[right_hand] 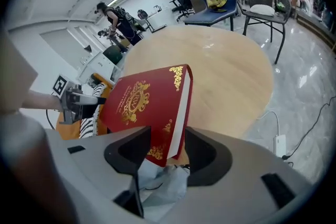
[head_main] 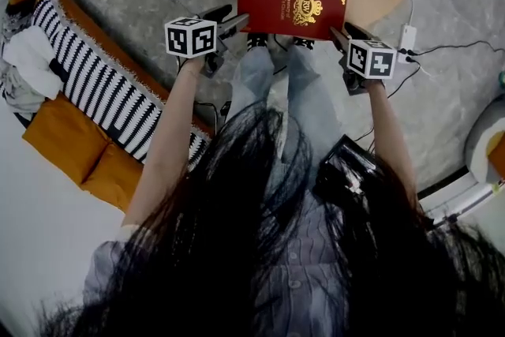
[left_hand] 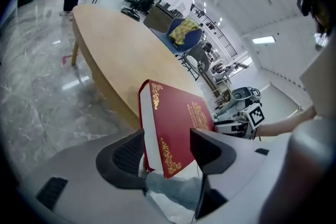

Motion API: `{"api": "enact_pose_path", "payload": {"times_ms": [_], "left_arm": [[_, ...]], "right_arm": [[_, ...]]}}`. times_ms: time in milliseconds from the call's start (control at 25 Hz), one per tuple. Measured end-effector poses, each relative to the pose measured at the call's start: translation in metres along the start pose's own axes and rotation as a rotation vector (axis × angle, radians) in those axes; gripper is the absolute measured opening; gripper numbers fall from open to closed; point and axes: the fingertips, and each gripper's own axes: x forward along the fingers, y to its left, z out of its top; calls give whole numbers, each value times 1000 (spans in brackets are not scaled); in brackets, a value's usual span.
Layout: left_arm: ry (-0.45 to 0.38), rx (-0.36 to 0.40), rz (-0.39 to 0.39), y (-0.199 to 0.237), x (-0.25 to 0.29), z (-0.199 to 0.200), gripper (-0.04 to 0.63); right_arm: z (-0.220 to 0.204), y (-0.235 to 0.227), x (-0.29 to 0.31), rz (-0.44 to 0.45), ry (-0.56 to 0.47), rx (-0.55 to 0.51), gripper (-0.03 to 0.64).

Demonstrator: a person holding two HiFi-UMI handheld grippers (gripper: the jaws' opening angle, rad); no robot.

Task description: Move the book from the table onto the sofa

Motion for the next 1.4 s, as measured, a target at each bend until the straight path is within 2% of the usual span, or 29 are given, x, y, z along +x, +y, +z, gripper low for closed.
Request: {"api": "enact_pose_path", "payload": {"times_ms": [120, 240, 400, 480, 560, 800, 880, 1080, 1400], "left_arm": [[15, -44, -27, -2, 11, -9, 264], [63, -50, -44, -6, 24, -18, 264], [72, -58, 4, -5, 33, -20, 264], [55, -97, 26, -1, 33, -20, 261], [52, -112, 41, 2, 32, -20, 218], [98, -60, 82, 0, 26, -19, 206], [80, -43, 102, -3, 18, -16, 204], [3, -31, 95, -18, 0, -4, 204], [-130, -36, 113, -56, -42, 19, 204]], "right_arm": [[0, -1, 2, 29, -3, 52, 193], [-1, 0, 3, 65, 3, 106, 192], [-2, 3, 2, 88, 4, 134, 153], [-3, 3, 2, 81, -5, 131, 151], [-4, 3, 2, 74, -10, 119, 147], [-1, 8, -1, 56, 36, 16, 133], [2, 11, -7, 53, 32, -14, 130], [18, 21, -27, 62, 12, -73, 130], [57, 44, -76, 55, -40, -191, 129]]}}
